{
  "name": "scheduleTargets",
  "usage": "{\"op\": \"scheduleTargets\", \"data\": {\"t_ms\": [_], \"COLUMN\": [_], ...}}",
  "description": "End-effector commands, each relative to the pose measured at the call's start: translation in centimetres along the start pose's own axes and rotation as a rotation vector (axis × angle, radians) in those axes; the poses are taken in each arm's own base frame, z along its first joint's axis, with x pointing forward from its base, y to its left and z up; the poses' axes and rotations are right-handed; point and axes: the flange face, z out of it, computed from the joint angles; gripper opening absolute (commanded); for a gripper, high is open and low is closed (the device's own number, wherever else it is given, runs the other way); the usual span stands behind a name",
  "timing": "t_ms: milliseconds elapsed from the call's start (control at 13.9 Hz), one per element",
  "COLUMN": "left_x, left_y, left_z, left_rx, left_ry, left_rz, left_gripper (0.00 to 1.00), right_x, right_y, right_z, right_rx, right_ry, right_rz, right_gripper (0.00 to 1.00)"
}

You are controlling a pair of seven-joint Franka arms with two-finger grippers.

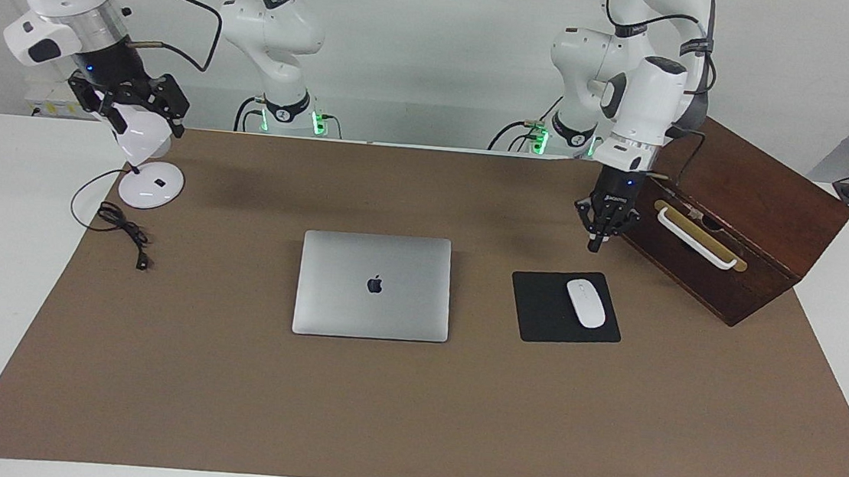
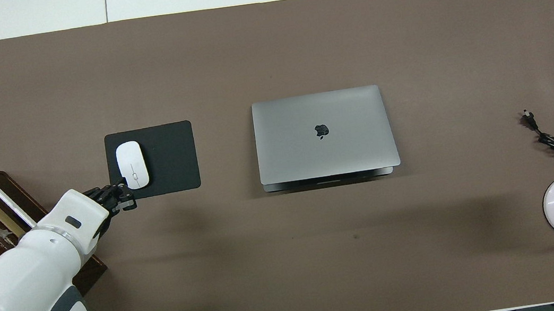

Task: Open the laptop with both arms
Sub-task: 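Move the left gripper and the right gripper toward the laptop's near edge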

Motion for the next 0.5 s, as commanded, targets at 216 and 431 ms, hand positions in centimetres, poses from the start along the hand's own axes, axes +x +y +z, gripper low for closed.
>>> {"op": "scheduleTargets", "data": {"t_ms": [216, 431], "left_x": [-3.3, -5.2], "left_y": [3.8, 5.4], "left_z": [-1.5, -1.0], "left_rx": [-0.061, -0.092], "left_ry": [0.101, 0.123], "left_rz": [0.085, 0.121], "left_gripper": [0.0, 0.0], "right_x": [-0.4, 0.0], "right_y": [-1.3, -2.2], "right_z": [0.7, 4.1], "right_rx": [0.007, 0.08], "right_ry": [0.035, 0.156], "right_rz": [0.055, 0.127], "right_gripper": [1.0, 1.0]}}
